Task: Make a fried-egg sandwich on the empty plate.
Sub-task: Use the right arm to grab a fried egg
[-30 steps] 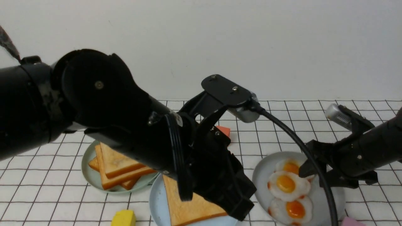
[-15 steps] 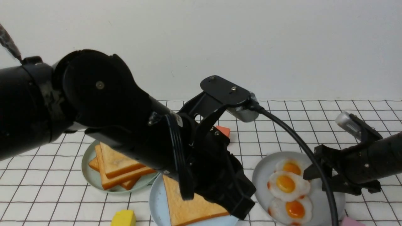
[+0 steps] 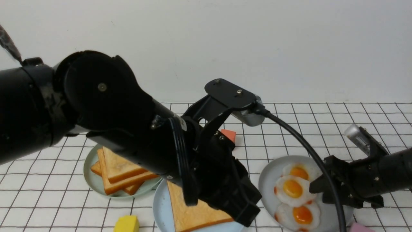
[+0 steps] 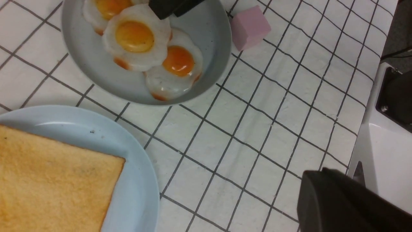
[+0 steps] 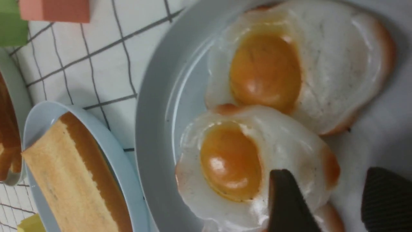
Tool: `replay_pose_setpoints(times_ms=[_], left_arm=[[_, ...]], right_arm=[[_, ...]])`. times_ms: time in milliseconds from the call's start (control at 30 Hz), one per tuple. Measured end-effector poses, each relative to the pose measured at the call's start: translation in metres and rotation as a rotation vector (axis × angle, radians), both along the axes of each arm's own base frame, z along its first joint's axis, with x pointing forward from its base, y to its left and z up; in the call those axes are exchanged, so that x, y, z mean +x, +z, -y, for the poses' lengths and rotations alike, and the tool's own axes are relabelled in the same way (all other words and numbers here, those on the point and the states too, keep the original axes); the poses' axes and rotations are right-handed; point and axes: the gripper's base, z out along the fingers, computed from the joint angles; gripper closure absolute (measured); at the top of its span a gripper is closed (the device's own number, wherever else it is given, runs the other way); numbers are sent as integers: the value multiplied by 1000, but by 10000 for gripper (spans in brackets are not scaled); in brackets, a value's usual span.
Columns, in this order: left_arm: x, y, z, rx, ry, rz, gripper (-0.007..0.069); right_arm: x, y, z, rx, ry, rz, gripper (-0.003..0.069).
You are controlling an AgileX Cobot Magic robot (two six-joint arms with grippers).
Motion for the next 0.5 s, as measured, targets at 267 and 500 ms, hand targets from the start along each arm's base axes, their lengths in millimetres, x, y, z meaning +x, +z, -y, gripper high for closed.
replay_pose_setpoints(times_ms=[267,500], left_arm=[[0,-1,-1,13,17,-12,638],[0,-2,-2,30,29,-32,638]], right_arm=[[1,-3,0,9,-21,2,536],[1,-3,0,2,-16,10,579]])
